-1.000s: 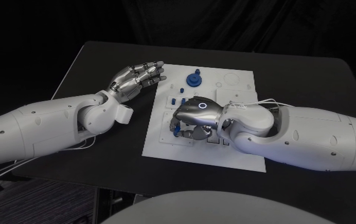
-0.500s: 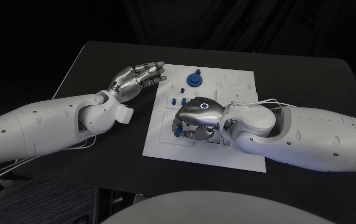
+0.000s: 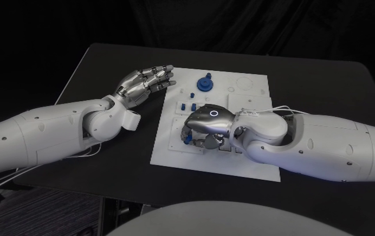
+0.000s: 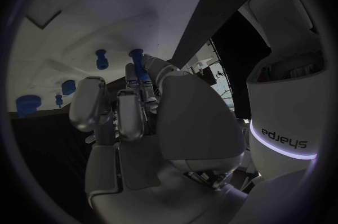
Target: Assemble the parts on the task board
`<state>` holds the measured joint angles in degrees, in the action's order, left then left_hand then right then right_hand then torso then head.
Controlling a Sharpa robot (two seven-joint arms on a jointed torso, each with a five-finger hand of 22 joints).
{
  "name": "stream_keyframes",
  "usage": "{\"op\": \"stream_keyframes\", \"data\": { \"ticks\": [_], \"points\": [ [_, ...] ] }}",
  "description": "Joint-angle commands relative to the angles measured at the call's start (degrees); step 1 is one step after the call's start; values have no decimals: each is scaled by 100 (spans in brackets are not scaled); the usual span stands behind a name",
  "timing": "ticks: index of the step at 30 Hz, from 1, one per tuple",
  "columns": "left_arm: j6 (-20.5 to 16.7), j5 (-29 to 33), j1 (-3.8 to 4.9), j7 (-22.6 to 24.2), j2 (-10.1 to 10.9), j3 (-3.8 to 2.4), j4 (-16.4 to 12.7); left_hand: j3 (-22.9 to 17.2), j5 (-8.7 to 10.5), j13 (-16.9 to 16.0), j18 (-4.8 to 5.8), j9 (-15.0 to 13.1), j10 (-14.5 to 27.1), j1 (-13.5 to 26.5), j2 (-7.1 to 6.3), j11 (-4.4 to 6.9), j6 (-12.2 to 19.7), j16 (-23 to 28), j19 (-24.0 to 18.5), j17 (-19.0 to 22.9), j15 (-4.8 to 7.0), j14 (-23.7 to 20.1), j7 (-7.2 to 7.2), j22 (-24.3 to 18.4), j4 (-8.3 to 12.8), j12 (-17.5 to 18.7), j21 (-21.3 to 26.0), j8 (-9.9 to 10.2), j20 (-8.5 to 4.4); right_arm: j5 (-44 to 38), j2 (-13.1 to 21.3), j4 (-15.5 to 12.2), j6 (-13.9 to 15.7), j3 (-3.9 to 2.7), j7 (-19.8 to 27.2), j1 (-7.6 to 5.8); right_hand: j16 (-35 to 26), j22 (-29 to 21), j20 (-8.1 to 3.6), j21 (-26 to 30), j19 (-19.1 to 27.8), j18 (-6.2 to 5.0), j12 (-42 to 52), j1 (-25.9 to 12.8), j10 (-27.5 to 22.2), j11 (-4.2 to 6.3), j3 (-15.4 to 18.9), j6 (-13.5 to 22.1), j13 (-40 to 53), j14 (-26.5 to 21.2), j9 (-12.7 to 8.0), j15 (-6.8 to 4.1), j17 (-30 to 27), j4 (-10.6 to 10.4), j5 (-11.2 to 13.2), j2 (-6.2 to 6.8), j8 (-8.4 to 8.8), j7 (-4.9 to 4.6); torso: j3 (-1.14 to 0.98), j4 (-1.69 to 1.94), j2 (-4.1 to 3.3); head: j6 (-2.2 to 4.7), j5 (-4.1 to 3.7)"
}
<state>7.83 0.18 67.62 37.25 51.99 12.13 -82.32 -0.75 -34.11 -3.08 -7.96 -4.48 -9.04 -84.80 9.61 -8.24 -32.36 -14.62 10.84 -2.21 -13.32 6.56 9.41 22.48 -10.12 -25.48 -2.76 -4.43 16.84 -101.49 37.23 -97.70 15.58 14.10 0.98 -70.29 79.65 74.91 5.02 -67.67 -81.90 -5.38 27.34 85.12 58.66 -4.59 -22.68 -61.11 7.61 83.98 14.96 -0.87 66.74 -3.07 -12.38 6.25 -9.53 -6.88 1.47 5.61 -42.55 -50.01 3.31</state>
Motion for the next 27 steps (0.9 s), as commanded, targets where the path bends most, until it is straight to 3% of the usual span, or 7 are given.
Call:
{"op": "stream_keyframes", "data": {
  "ticks": [1, 7, 8, 12, 17, 23, 27],
  "points": [
    [97, 0, -13, 40, -12, -4, -1, -35, 5, 2, 118, 4, 6, 18, 26, -32, 26, -22, 42, -9, -25, 5, 11, 2, 6, -10, -15, -17, -10, -41, -16, 13, -38, 5, -83, 40, -31, 887, -9, 42, 33, 68, -8, -9, 160, 131, 26, 33, 13, -37, 10, -14, -5, 19, 11, -10, 19, -28, 0, 2, -1, 1, -2],
    [100, 0, -15, 27, -17, -4, 7, -38, 5, 1, 118, 3, 6, 18, 28, -32, 24, -22, 45, -9, -25, 4, 11, 6, 6, -13, -15, -17, -10, -41, -33, 33, -111, 5, -115, 56, -70, 857, 66, 151, 88, 59, -253, -205, -241, -15, 57, 567, -22, -75, -71, 109, -65, -93, 184, 46, 335, -158, 0, -1, -1, 1, -6],
    [100, 0, -16, 26, -17, -4, 8, -42, 5, 2, 118, 4, 9, 18, 31, -31, 24, -20, 48, -9, -26, 3, 11, 12, 6, -8, -16, -17, -10, -41, -35, 36, -151, 5, -131, 57, -106, 835, 140, 229, 125, 58, -510, -386, -658, -149, 156, 1020, -122, -109, -181, 214, -131, -209, 191, 146, 574, -137, 0, -2, -1, 1, -4],
    [101, 0, -17, 20, -18, -4, 12, -42, 5, 2, 118, 4, 9, 18, 31, -31, 24, -20, 48, -9, -26, 3, 11, 12, 6, -8, -16, -17, -10, -41, -31, 47, -318, 5, -204, 59, -158, 785, 275, 413, 211, 24, -779, -490, -1174, -296, 409, 1664, -236, -183, -371, 336, -237, -266, 379, 183, 592, -67, 0, -1, 0, 1, -4],
    [105, 0, -20, 15, -17, -4, 18, -46, 5, 2, 119, 4, 12, 19, 33, -31, 28, -18, 48, -9, -26, 1, 10, 10, 6, -4, -16, -16, -11, -40, 2, 41, -316, 5, -235, 60, -251, 696, 373, 769, 383, -60, -1002, -519, -1847, -397, 954, 2791, -369, -334, -736, 396, -427, -376, 553, 139, 618, 170, 0, -4, -1, 1, -5],
    [96, 24, -24, 9, 4, -4, 13, -50, 5, 2, 119, 5, 14, 19, 34, -31, 34, -16, 46, -8, -26, -1, 10, 4, 6, -6, -15, -15, -11, 135, 217, -109, -9, 5, -206, 54, -272, 674, 390, 875, 433, -80, -964, -435, -1976, -417, 1194, 2781, -372, -390, -783, 405, -487, -498, 582, 139, 588, 199, 0, -1, 3, 1, 11],
    [91, 172, -25, -18, 30, -4, -18, -53, 5, 1, 120, 2, 11, 19, 34, -31, 12, -25, 48, -10, -25, 3, 11, 8, 7, -16, -16, -19, -11, 395, 524, -371, 408, 3, -154, -27, -227, 686, 415, 849, 419, -71, -899, -298, -2026, -432, 1250, 2590, -369, -372, -774, 442, -423, -566, 538, 111, 535, 127, 0, 0, 2, 1, 9]
  ]
}}
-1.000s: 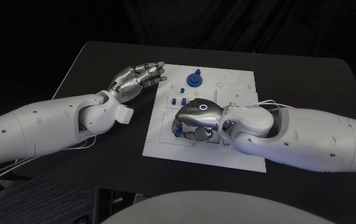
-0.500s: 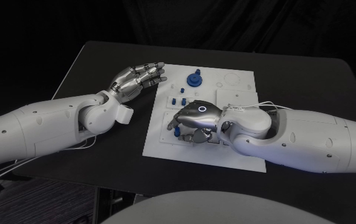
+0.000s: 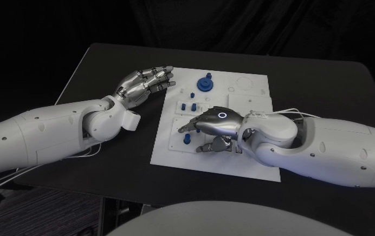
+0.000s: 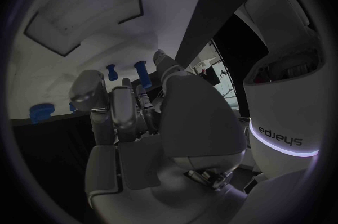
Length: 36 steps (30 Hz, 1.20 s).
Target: Assemble the parts on the task board
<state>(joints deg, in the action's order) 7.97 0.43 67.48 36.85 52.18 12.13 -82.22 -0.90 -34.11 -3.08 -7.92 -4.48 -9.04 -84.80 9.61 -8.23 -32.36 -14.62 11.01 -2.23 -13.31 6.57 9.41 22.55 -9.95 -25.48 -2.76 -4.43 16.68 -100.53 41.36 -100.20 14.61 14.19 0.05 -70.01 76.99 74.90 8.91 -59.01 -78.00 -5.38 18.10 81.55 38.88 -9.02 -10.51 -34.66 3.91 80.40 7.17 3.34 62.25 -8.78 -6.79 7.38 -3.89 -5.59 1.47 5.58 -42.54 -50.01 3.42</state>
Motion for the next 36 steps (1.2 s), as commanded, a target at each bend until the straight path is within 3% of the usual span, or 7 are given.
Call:
{"op": "stream_keyframes", "data": {
  "ticks": [1, 12, 18, 23, 27, 34, 36],
  "points": [
    [75, 175, -11, 17, 18, -4, -31, -38, 5, 1, 115, 2, 11, 19, 34, -31, 12, -25, 32, -8, -25, 2, 11, 1, -9, -16, -16, -19, 5, 388, 196, -187, 629, -5, -26, -93, 50, 692, 30, -32, 20, -68, 55, 98, -51, 10, 45, -112, 4, -9, 7, 23, 38, -16, -45, 2, -42, -5, -1, 1, 1, 1, -10],
    [-94, 200, -13, 70, 119, -4, -178, -68, -17, -6, 120, -10, -12, 8, 5, -57, -67, -65, 21, -15, -23, 18, 30, -36, 17, -64, -12, -47, 6, 2958, 1728, -1121, 1727, -2, 996, -735, 130, 723, 19, -149, -17, -59, 964, 408, 447, 99, -58, -1120, 210, -1, 94, -11, 101, -81, -731, -299, -372, -411, -2, 4, 0, 1, -138],
    [-261, 156, -13, 170, 199, -4, -256, -116, -13, 4, 53, 19, 8, 68, -66, -97, 68, 51, -221, 6, 110, -104, 69, -352, -12, -36, 51, -38, -31, 3692, 2459, -1368, 1655, 1, 760, -809, 14, 677, -206, 10, 72, -79, 2389, 384, 855, 423, -111, -1810, 939, -83, 279, -279, -87, -160, -871, -330, -670, -297, 2, 1, 6, 1, -244],
    [-407, 114, -12, 294, 201, -4, -280, -98, 6, 16, -101, 83, 104, 192, -107, -57, 340, 309, -560, 41, 310, -346, 42, -779, -163, 83, 96, 17, -64, 3894, 2749, -1257, 1260, 3, -139, -783, -229, 572, -277, 483, 272, -143, 4819, 163, 145, 542, 130, -1669, 2584, -298, 886, -374, -484, -297, -863, -380, -1575, -171, 6, 15, -2, 1, -397],
    [-656, -133, -12, 451, 225, -4, -337, -14, 66, 17, -190, 125, 107, 278, -155, -67, 555, 429, -701, 59, 384, -429, 23, -969, -295, 95, 115, 63, -94, 3807, 2870, -1206, 1115, 4, -1225, -689, 167, 671, -396, 122, 41, -94, 6589, -1239, 2306, 695, 652, -1439, 5560, 3, 1330, -500, 111, -767, -739, -481, -2335, -40, 7, -1, -2, 1, -501],
    [-951, -388, -12, 695, 307, -5, -431, 82, 59, 46, -243, 189, 246, 297, -128, 63, 977, 603, -779, 84, 459, -517, -156, -1075, -440, 336, 117, 169, -100, 3189, 3017, -1291, 800, 5, -2508, -538, 845, 971, -579, -1130, -493, 120, 7189, -1806, 5103, 882, 745, -1305, 8598, 595, 1826, -664, 1530, -787, -1160, -567, -3177, 140, 38, -21, -1, 1, -659],
    [-970, -407, -12, 722, 321, -5, -445, 82, 54, 47, -244, 189, 258, 289, -122, 76, 975, 616, -781, 86, 470, -521, -152, -1079, -442, 348, 117, 169, -103, 2920, 3042, -1345, 689, 5, -2743, -524, 917, 1003, -616, -1282, -549, 146, 7190, -1803, 5112, 912, 735, -1260, 8609, 658, 1944, -694, 1715, -782, -1234, -540, -3340, 176, 25, -17, -9, 1, -730]
  ]
}}
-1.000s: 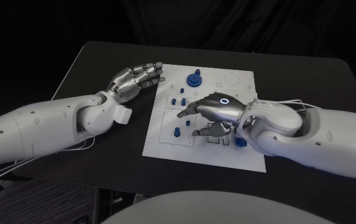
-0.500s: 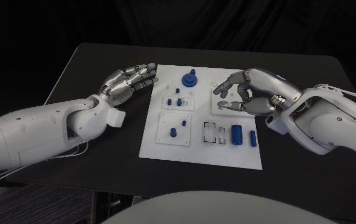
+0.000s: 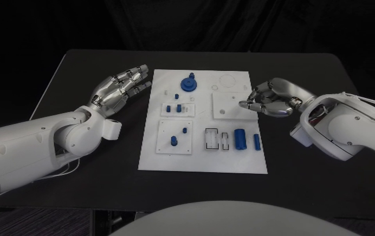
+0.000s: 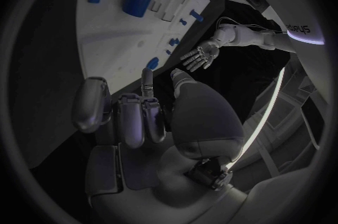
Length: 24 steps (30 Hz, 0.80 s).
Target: Assemble the parts on the task board
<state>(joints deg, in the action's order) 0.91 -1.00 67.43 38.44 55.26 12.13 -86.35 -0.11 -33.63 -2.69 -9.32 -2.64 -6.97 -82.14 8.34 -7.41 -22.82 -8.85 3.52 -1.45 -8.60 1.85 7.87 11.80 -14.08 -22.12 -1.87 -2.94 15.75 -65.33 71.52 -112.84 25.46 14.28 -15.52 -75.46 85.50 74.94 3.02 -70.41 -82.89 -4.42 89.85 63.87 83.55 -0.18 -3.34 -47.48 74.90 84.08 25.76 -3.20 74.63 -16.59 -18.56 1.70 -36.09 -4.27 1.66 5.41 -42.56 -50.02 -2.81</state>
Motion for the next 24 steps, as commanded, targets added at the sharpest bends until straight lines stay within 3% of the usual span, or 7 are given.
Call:
{"op": "stream_keyframes", "data": {
  "ticks": [1, 4, 9, 14, 17, 18, 24],
  "points": [
    [-267, -273, -7, 573, 20, -5, -42, 1, 2, 9, -104, 3, 59, 18, 10, -1, 14, 33, -33, 7, 3, -49, 4, -2, -30, 25, 27, 18, -12, -790, 41, -123, -479, -4, -1335, 30, 140, 1047, -49, -335, -133, 87, 15, -80, 645, 55, 24, 16, 1510, 355, 168, -71, 672, -7, -70, 41, -237, 74, 2, 4, -11, 2, -134],
    [-248, -290, -7, 576, 28, -5, -56, -8, -11, 8, -104, -4, 80, -11, 35, -2, -39, 4, -28, 1, -20, -41, 31, 14, -35, 40, 21, 7, 2, -1218, 76, -251, -695, -3, -1682, 57, 332, 1164, -151, -797, -310, 178, 15, -239, 645, 176, 38, -102, 1510, 514, 467, -177, 1204, -5, -65, 125, -611, 205, -7, 10, -20, 2, -240],
    [-216, -301, -7, 565, 29, -5, -68, -18, -18, 4, -100, -8, 83, -43, 55, -27, -71, -30, -19, -4, -58, -29, 53, 35, -37, 23, 14, 1, 36, -1696, 122, -443, -995, -2, -2082, 141, 341, 1204, -222, -958, -366, 209, 15, -498, 645, 251, 25, -112, 1510, 524, 701, -243, 1240, -23, -45, 186, -816, 279, -5, -7, -32, 2, -345],
    [-224, -305, -7, 571, 39, -5, -76, -18, -18, 9, -98, -6, 101, -58, 59, -1, -57, 4, -19, 2, -62, -37, 40, 29, -40, 66, 13, 2, 50, -2024, 116, -557, -1127, -2, -2257, 249, 394, 1231, -246, -1060, -394, 231, 15, -650, 645, 274, -10, -95, 1510, 558, 818, -263, 1385, -21, 79, 306, -869, 300, -8, -1, -29, 2, -430],
    [-223, -306, -7, 586, 50, -5, -80, 0, -17, 13, -92, 21, 127, -85, 60, 91, 137, 90, -26, 16, -22, -71, -116, 7, -62, 112, 13, 44, 59, -2197, 74, -608, -1122, -2, -2309, 334, 438, 1270, -255, -1193, -436, 260, 15, -739, 645, 283, -56, -99, 1510, 585, 887, -270, 1504, -29, 206, 373, -889, 309, -8, 7, -21, 2, -464],
    [-220, -306, -7, 587, 51, -5, -80, 13, -17, 14, -91, 34, 130, -95, 60, 79, 241, 94, -30, 16, -42, -74, -231, -5, -73, 125, 14, 63, 59, -2271, 53, -622, -1104, -2, -2323, 363, 450, 1291, -258, -1266, -460, 277, 15, -790, 645, 287, -70, -113, 1510, 592, 917, -273, 1537, -30, 223, 398, -900, 315, -7, 8, -19, 2, -471],
    [-159, -306, -7, 577, 52, -5, -66, 14, -21, 18, -91, 35, 145, -109, 72, 80, 264, 71, -30, 11, -81, -68, -215, -4, -77, 154, 12, 66, 61, -2576, -85, -647, -1046, -2, -2358, 467, 450, 1348, -270, -1460, -525, 320, 15, -955, 645, 305, -103, -191, 1510, 592, 1015, -286, 1537, -35, 289, 471, -920, 339, 0, 8, -11, 2, -483]
  ]
}}
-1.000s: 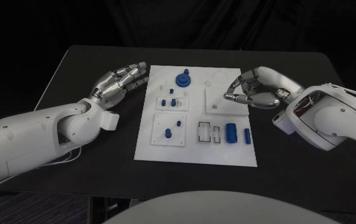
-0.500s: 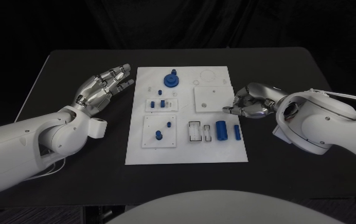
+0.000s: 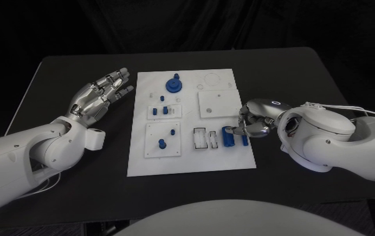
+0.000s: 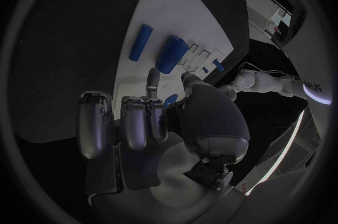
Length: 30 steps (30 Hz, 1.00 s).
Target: Assemble the parts on the task board
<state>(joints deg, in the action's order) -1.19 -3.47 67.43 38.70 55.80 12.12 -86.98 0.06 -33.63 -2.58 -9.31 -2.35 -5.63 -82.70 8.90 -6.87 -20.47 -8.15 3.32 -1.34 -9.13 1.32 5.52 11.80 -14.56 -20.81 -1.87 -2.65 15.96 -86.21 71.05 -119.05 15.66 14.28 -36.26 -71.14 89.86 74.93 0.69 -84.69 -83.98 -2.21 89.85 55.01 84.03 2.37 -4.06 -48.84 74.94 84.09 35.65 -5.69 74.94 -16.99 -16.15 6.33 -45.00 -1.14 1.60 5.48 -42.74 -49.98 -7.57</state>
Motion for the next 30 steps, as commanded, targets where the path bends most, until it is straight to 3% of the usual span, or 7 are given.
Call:
{"op": "stream_keyframes", "data": {
  "ticks": [1, 3, 5, 11, 15, 21, 30],
  "points": [
    [69, -59, -7, 540, -3, -4, 0, -3, -21, 7, -92, 6, 14, -56, 19, 28, 28, -5, -8, -1, -37, -13, 27, -1, -30, 24, 12, 37, 41, -515, -57, -29, -65, -2, -284, 51, 14, 1354, -42, -52, -421, 102, 15, -128, 597, 61, -33, -98, 1506, 591, 61, -45, 1506, 4, 101, 16, -39, 38, 3, 3, 7, -2, -10],
    [106, -59, -7, 518, -6, -4, 6, -15, -26, 5, -87, -2, 18, -88, 34, 16, -26, -37, -4, -6, -89, 0, 96, 4, -18, 22, 9, 25, 54, -549, -89, -28, -76, -2, -279, 77, 14, 1350, -50, -46, -415, 99, 15, -226, 597, 73, -16, -154, 1506, 591, 102, -54, 1506, -1, 210, 35, -54, 54, 2, 0, 9, -2, -17],
    [133, -59, -7, 504, -10, -4, 12, -27, -31, 4, -82, -8, 17, -113, 43, 26, -71, -43, -1, -7, -108, 3, 150, 9, -5, 20, 7, 15, 59, -568, -117, -17, -88, -2, -278, 93, 14, 1352, -70, -59, -414, 101, 15, -359, 597, 101, 12, -239, 1506, 591, 189, -77, 1506, 3, 496, 108, -63, 84, 0, 0, 9, -2, -26],
    [213, -59, -7, 473, -30, -4, 39, -48, -38, -1, -72, -11, 2, -145, 57, -7, -94, -91, 9, -15, -154, 21, 172, 24, 14, -12, 1, 9, 70, -604, -201, 30, -108, -2, -254, 141, 14, 1351, -91, -69, -410, 101, 15, -545, 597, 120, 44, -273, 1506, 591, 290, -98, 1506, -7, 971, 116, -9, 100, -11, -2, 7, -2, -38],
    [268, -59, -8, 452, -51, -4, 67, -67, -45, -7, -55, -13, -20, -175, 61, -62, -116, -135, 17, -21, -185, 39, 196, 33, 36, -52, -3, 6, 75, -679, -259, 74, -168, -2, -257, 167, 14, 1352, -92, -74, -411, 102, 15, -570, 597, 118, 43, -268, 1506, 591, 288, -97, 1506, -8, 996, 111, 22, 97, -1, 6, 8, -2, -45],
    [343, -59, -8, 412, -72, -4, 100, -86, -48, -8, -31, -15, -32, -199, 65, -92, -140, -181, 30, -28, -232, 61, 225, 50, 56, -70, -9, 1, 83, -727, -326, 131, -306, -2, -275, 210, 14, 1341, -90, -47, -397, 94, 15, -663, 597, 110, 38, -272, 1506, 591, 272, -92, 1506, -6, 1014, 82, 131, 86, -3, -4, 3, -2, -23],
    [412, -59, -8, 360, -91, -4, 134, -109, -51, -11, 35, -20, -49, -215, 71, -110, -180, -251, 46, -37, -310, 98, 253, 61, 71, -102, -17, -5, 87, -738, -412, 226, -357, -2, -286, 281, 14, 1323, -81, 1, -371, 80, 15, -553, 597, 103, -63, -378, 1506, 591, 257, -85, 1506, 6, 744, -10, 315, 80, 1, 6, 2, -2, -16]
  ]
}}
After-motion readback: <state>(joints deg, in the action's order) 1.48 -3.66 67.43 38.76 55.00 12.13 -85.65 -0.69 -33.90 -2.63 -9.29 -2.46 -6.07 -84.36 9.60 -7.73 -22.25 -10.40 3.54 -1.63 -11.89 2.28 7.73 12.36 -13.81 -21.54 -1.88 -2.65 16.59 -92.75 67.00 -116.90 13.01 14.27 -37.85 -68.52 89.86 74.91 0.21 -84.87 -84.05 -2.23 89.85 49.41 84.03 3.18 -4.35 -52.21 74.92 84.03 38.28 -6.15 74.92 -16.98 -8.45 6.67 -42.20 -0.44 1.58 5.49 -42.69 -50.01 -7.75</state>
